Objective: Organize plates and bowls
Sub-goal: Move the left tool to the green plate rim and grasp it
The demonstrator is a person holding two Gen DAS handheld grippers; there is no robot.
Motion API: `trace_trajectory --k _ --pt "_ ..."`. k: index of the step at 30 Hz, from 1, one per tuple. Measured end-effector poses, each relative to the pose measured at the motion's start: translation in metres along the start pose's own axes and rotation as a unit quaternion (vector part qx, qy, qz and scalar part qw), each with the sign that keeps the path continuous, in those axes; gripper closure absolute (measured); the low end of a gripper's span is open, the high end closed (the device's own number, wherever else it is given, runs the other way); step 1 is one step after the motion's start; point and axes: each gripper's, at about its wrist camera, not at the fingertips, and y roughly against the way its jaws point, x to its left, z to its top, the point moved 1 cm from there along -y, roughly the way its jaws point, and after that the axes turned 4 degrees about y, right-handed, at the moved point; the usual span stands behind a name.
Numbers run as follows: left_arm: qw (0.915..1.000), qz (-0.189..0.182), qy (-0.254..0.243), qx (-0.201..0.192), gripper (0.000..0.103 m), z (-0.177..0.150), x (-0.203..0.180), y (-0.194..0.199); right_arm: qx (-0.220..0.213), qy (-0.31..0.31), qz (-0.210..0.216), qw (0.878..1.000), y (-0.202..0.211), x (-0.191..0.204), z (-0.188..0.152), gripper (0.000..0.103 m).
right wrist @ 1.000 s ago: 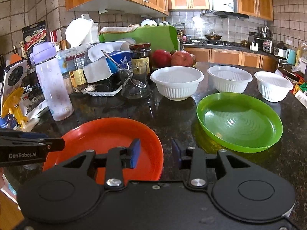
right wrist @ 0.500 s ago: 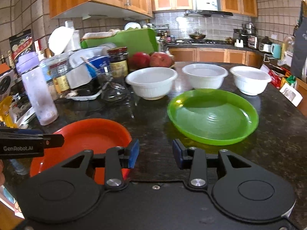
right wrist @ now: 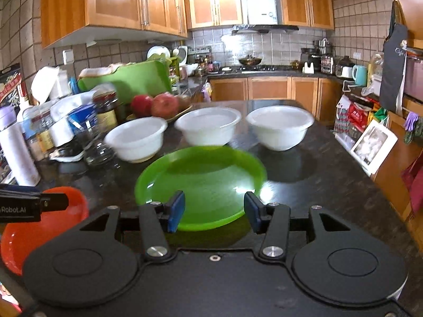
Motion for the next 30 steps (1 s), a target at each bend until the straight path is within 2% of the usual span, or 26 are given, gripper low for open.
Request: trace_trajectory --k 6,13,22,30 --pt "1.0000 0.006 0.006 -0.004 0.040 0.011 -0.044 -0.014 -0.016 0.004 0.003 1.000 -0.003 -0.047 0.013 0.052" --pt "0.9994 0.012 0.026 0.020 0.040 0.020 -0.072 -0.040 -0.021 0.015 0.025 0.999 -0.015 -0.077 0.019 0.052" --pt "0.9978 0.047 0.036 0.030 0.042 0.020 -0.093 -0.061 0.018 0.018 0.060 0.998 -0.056 -0.091 0.029 0.052" --pt "0.9966 0.060 0.041 0.039 0.044 0.027 -0.097 -0.079 0.045 0.030 0.077 0.996 -0.087 -0.090 0.030 0.057"
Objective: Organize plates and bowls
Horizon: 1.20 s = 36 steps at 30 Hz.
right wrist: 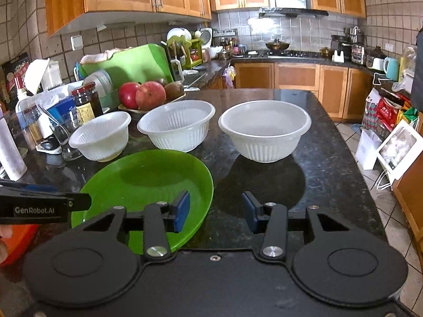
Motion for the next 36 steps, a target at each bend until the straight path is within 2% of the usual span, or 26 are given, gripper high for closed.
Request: trace_trajectory --k 7,13,23,26,30,33,36 --pt "0.9997 0.000 0.008 0.023 0.051 0.007 0.003 -0.017 0.018 -0.002 0.001 1.000 -0.026 -0.001 0.005 0.062" --pt "0.9990 -0.005 0.006 0.043 0.051 0.008 0.005 -0.028 0.029 0.002 0.003 1.000 -0.038 0.001 0.006 0.064" --pt "0.9984 -0.008 0.021 0.051 0.058 0.013 0.010 -0.040 0.050 0.000 0.005 0.999 -0.050 0.002 0.007 0.084" --pt "0.9985 -0.011 0.021 0.050 0.063 0.014 0.010 -0.041 0.051 0.004 0.005 0.999 -0.051 0.003 0.007 0.084" --pt "0.9986 -0.011 0.024 0.046 0.064 0.012 0.010 -0.040 0.052 0.010 0.005 0.999 -0.052 0.004 0.008 0.082" --pt "0.9987 -0.005 0.025 0.045 0.072 0.012 0.012 -0.040 0.048 0.007 0.004 0.999 -0.050 0.004 0.006 0.082" --pt "0.9984 -0.009 0.031 0.046 0.073 0.013 0.014 -0.040 0.045 0.004 0.006 0.999 -0.050 0.004 0.006 0.082"
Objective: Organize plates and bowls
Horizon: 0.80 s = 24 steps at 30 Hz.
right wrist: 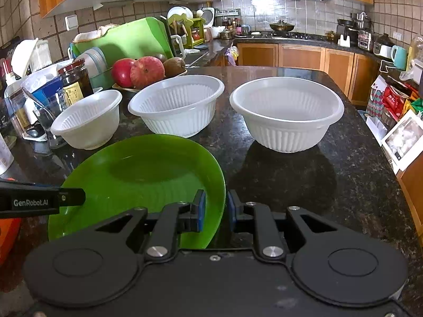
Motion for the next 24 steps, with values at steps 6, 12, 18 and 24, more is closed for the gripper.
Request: trace_trajectory --k 6,12,18,24 --pt "1.0000 0.007 -0.004 -0.003 0.079 -0.001 0.000 0.001 0.002 0.004 0.001 1.000 0.001 0.001 0.001 0.081" --pt "0.9999 0.006 -0.010 -0.002 0.080 -0.004 -0.003 0.004 0.006 0.025 -0.008 1.000 0.005 0.003 -0.001 0.083" --pt "0.9998 0.000 -0.020 0.004 0.080 -0.011 -0.007 0.010 0.011 0.017 -0.012 1.000 0.018 -0.002 -0.008 0.088" --pt "0.9995 -0.006 -0.031 0.010 0.080 -0.022 -0.011 0.020 0.012 0.017 -0.018 1.000 0.034 -0.001 -0.020 0.089"
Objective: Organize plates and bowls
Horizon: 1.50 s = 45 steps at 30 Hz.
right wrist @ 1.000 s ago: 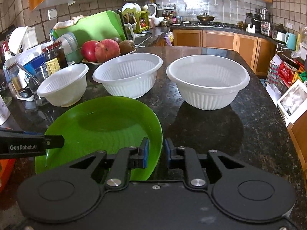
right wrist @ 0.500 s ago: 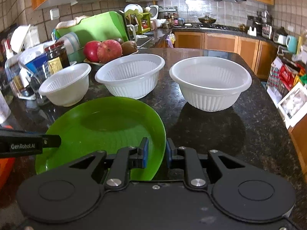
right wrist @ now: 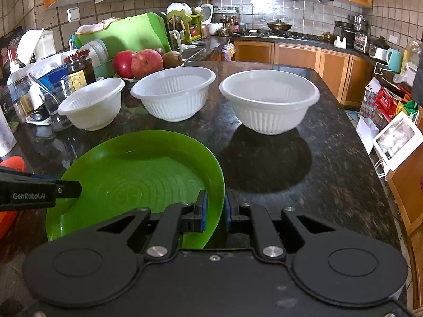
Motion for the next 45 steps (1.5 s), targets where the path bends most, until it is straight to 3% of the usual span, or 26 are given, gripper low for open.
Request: trace_trajectory --k 8,28,45 --pt "0.9998 -0.011 -0.013 0.004 0.081 -0.016 -0.007 0.016 -0.006 -0.003 -0.009 1.000 0.022 0.000 -0.015 0.090" --pt "0.9993 -0.018 -0.015 -0.030 0.081 -0.047 -0.011 0.057 -0.040 -0.001 -0.017 0.999 0.066 0.011 -0.037 0.090" --pt "0.9985 -0.009 -0.021 -0.050 0.081 -0.045 0.042 0.079 -0.051 -0.006 -0.013 0.999 0.074 0.073 -0.030 0.090"
